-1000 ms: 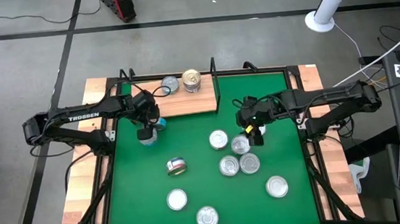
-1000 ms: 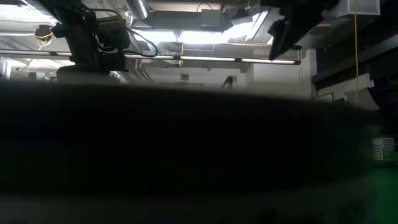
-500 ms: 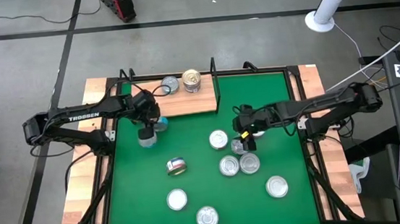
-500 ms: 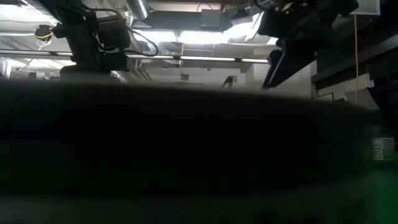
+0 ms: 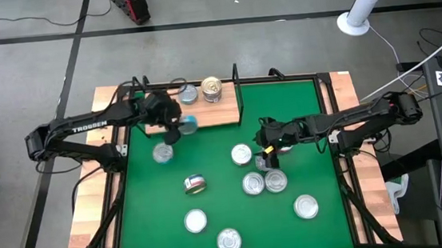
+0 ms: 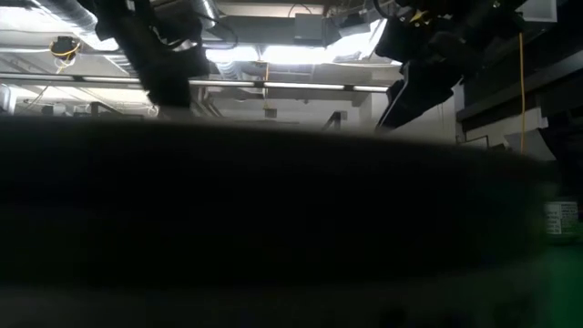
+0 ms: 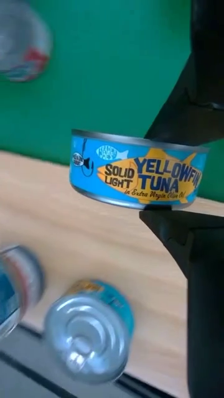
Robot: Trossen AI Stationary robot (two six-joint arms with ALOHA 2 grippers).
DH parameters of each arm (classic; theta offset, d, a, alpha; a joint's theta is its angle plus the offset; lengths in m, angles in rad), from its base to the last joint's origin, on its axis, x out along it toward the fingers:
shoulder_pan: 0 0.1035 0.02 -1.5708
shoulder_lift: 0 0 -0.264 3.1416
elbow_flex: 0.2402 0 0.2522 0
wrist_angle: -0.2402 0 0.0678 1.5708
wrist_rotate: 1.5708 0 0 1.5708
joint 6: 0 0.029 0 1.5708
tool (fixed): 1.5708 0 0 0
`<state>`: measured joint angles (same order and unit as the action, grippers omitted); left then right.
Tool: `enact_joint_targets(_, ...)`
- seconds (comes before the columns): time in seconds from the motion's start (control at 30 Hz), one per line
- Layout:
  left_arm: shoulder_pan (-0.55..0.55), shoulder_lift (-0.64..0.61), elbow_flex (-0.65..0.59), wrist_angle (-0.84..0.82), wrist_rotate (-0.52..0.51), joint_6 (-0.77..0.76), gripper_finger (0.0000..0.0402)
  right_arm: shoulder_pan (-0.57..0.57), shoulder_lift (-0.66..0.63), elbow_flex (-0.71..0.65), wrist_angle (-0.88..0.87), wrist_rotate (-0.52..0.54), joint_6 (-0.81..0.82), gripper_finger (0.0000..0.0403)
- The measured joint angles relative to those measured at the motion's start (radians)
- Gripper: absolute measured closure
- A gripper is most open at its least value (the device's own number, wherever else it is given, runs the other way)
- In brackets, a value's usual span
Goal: Stack canned seafood by type on shelf
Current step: Stack the yellow blue tuna can on top of the other yellow blue tuna can on the shelf
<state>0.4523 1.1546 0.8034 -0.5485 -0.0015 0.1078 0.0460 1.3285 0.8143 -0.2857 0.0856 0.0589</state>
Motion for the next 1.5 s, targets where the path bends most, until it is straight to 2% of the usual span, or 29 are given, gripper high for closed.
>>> enact_joint_targets(0.23, 0.091, 0.000, 0.002, 0.136, 0.076, -0.241, 0.0265, 0.000, 0.000, 0.000, 0.004, 0.000, -0.003, 0.0141)
enact_joint_targets(0.6, 0.349, 0.002, 0.002, 0.258, 0.162, -0.590, 0.0264, 0.000, 0.000, 0.000, 0.002, 0.000, -0.005, 0.0141)
enact_joint_targets(0.8, 0.410, 0.078, 0.003, 0.318, 0.235, -0.743, 0.0264, 0.000, 0.001, 0.000, 0.002, 0.000, -0.006, 0.0141)
enact_joint_targets(1.03, 0.413, 0.214, 0.003, 0.442, 0.247, -0.818, 0.0263, 0.000, 0.001, 0.000, 0.002, 0.000, -0.005, 0.0141)
enact_joint_targets(1.13, 0.422, 0.250, 0.003, 0.437, 0.248, -0.820, 0.0263, 0.000, 0.001, 0.000, 0.001, 0.000, -0.005, 0.0141)
enact_joint_targets(1.5, 0.464, 0.262, 0.003, 0.444, 0.249, -0.869, 0.0263, 0.000, 0.001, 0.000, 0.000, 0.001, -0.011, 0.0141)
